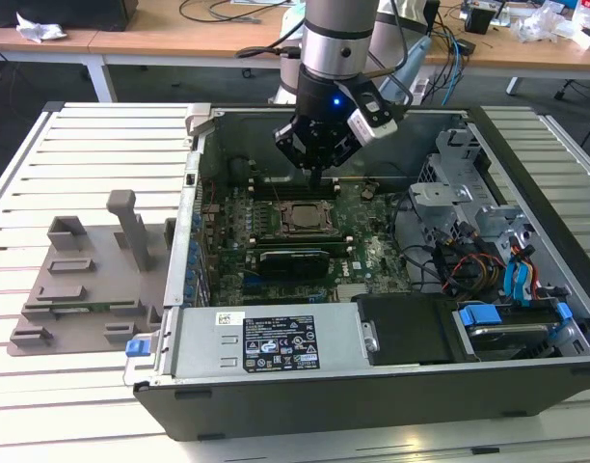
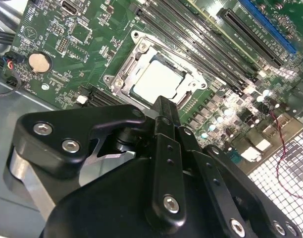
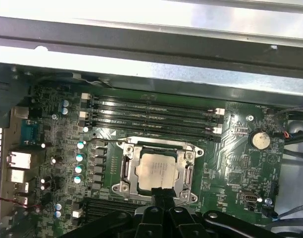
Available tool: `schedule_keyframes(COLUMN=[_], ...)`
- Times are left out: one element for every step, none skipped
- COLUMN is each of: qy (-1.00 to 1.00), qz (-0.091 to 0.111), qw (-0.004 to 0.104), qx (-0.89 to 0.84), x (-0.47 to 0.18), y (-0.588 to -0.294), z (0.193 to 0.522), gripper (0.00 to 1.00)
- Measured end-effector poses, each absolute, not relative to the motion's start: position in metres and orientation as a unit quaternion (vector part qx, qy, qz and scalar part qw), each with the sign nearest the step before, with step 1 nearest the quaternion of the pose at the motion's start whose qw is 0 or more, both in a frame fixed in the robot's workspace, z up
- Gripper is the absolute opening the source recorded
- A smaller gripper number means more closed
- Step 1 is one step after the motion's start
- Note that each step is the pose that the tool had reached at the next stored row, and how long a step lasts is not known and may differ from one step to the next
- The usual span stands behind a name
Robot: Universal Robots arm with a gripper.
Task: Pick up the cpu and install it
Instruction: 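Install the first cpu locking lever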
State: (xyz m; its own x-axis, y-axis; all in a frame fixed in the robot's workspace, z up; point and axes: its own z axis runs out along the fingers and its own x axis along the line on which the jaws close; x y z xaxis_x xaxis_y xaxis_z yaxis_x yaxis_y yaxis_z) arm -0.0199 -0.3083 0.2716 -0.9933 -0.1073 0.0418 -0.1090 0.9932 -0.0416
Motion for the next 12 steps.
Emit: schedule_keyframes(qy=[-0.998, -0.998, -0.998, -0.998, -0.998, -0.998, -0.998, -0.998, -0.998, -0.998, -0.998, -0.998], qz=[0.022, 0.022, 0.022, 0.022, 0.022, 0.022, 0.022, 0.022, 0.022, 0.022, 0.022, 0.022], qw=[0.020, 0.020, 0.020, 0.020, 0.020, 0.020, 0.020, 0.020, 0.020, 0.020, 0.020, 0.020], qx=[0.054, 0.054, 0.054, 0.054, 0.054, 0.054, 0.054, 0.054, 0.054, 0.054, 0.054, 0.054], x=[-0.0199, -0.0199, -0.0199, -0.0199, -0.0199, -0.0199, -0.0199, -0.0199, -0.0200, -0.0206, -0.0224, -0.0247], y=[-0.3083, -0.3083, -0.3083, -0.3083, -0.3082, -0.3082, -0.3083, -0.3083, -0.3083, -0.3083, -0.3082, -0.3082], z=[0.2717, 0.2721, 0.2730, 0.2742, 0.2748, 0.2748, 0.2750, 0.2750, 0.2750, 0.2749, 0.2748, 0.2748], gripper=[0.11, 0.11, 0.11, 0.11, 0.11, 0.11, 0.11, 0.11, 0.11, 0.11, 0.11, 0.11])
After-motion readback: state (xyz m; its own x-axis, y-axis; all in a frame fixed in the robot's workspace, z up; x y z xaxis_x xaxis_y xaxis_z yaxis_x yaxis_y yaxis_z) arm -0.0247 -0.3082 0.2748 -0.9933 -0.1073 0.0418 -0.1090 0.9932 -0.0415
